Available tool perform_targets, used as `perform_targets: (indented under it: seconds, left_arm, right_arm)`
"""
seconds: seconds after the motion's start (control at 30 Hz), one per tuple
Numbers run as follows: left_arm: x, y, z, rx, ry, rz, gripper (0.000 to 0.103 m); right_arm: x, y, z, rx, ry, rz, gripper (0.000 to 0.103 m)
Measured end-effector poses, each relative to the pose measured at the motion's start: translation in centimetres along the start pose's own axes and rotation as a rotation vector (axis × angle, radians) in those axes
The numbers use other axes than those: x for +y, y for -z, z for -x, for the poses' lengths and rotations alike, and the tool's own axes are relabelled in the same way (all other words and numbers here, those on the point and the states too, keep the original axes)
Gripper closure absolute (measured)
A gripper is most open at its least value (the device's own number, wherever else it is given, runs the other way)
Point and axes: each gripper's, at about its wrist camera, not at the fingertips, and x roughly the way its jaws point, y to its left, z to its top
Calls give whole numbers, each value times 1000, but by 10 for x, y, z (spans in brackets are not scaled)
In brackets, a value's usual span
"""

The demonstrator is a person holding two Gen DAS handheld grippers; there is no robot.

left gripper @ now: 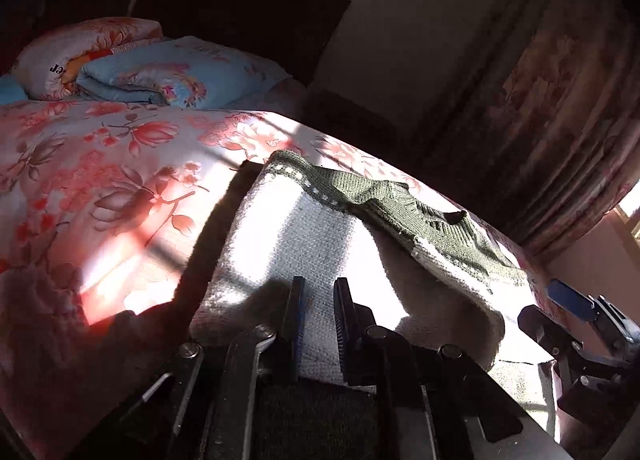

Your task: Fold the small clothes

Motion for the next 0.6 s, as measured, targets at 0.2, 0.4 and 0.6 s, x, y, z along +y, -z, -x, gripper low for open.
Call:
perform_targets:
  seconds: [0.2,0.4,0.6]
  left_arm:
    - [21,-4,23,-122,-20,103,0]
    - [0,-1,11,-70,-53,-15,0]
    - [-7,1,4,-36,-39,-65,0]
  right_arm:
    - [60,-26,-77,145,13,201,44]
    - [4,-22,-42,-18,3,-109,94]
    - [-112,54,-6,-65,-219,-728,86]
